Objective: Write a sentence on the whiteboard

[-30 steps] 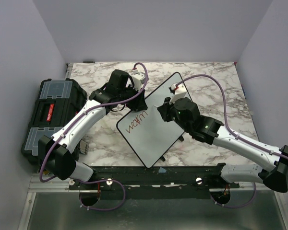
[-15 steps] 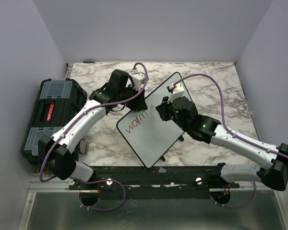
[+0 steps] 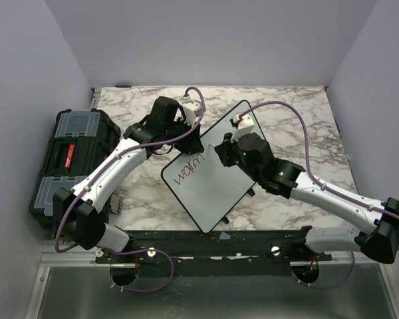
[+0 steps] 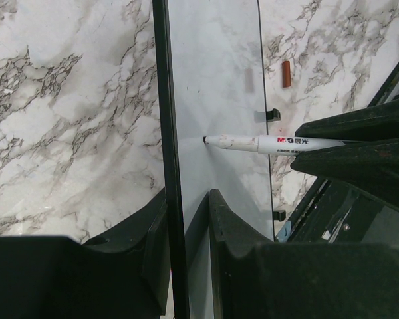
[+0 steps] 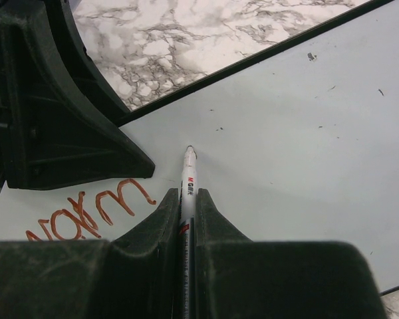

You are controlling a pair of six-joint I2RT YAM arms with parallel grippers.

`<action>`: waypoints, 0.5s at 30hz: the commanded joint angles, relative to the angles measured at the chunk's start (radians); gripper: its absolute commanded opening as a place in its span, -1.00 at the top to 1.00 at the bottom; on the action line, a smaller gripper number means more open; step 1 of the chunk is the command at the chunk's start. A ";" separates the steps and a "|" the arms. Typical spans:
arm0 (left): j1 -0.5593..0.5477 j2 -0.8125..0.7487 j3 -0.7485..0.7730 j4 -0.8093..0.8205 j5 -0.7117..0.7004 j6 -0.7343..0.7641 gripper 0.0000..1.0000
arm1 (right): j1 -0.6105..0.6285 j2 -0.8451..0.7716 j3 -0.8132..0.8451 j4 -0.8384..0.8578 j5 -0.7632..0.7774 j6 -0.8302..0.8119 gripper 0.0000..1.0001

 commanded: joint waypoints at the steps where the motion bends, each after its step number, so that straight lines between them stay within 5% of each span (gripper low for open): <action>1: -0.031 0.007 -0.014 -0.070 0.043 0.050 1.00 | -0.005 0.015 0.007 0.002 -0.072 -0.005 0.99; 15: -0.033 0.003 -0.015 -0.068 0.039 0.050 1.00 | -0.005 -0.004 -0.041 -0.033 -0.107 0.029 0.99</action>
